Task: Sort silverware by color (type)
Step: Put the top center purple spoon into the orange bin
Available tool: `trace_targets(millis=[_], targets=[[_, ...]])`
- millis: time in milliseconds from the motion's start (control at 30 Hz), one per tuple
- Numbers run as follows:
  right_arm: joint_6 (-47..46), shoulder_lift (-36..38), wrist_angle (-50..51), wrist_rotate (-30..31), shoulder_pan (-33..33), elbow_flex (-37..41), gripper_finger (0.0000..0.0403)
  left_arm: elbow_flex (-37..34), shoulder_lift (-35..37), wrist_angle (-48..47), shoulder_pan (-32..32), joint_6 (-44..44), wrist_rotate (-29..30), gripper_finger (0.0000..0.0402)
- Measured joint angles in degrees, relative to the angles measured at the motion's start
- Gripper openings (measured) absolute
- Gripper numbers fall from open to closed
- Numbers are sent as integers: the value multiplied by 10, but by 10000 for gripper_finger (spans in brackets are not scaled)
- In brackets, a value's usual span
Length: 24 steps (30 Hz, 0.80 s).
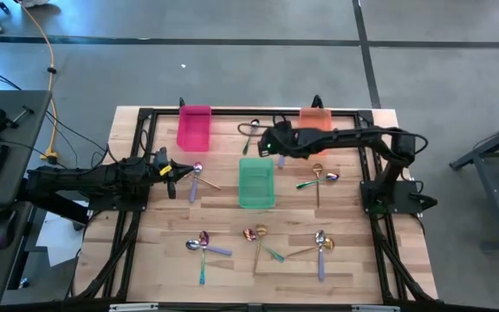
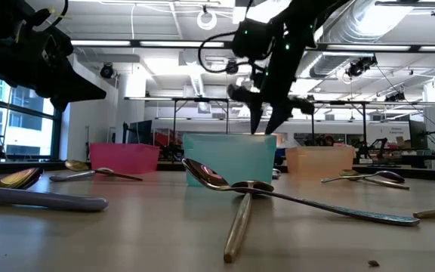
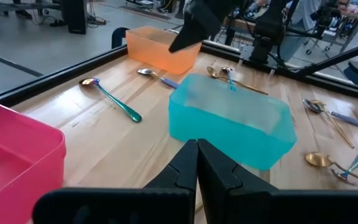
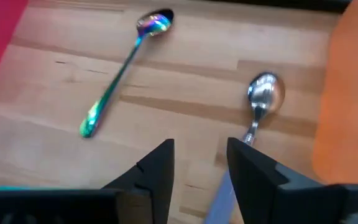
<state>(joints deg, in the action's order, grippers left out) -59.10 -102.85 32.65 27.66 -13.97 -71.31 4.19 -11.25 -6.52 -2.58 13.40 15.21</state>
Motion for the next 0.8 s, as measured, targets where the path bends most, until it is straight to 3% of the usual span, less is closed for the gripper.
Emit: trace_targets(millis=[167,300,800], targets=[[-67,-18,-11,49,9,29,129,0,0,-4,0,-1,0,0],[-92,-39,-18,53,9,36,129,0,0,-13,0,-1,0,0],[-105,-88,-26,73,-16,36,129,0,0,-18,0,-1,0,0]])
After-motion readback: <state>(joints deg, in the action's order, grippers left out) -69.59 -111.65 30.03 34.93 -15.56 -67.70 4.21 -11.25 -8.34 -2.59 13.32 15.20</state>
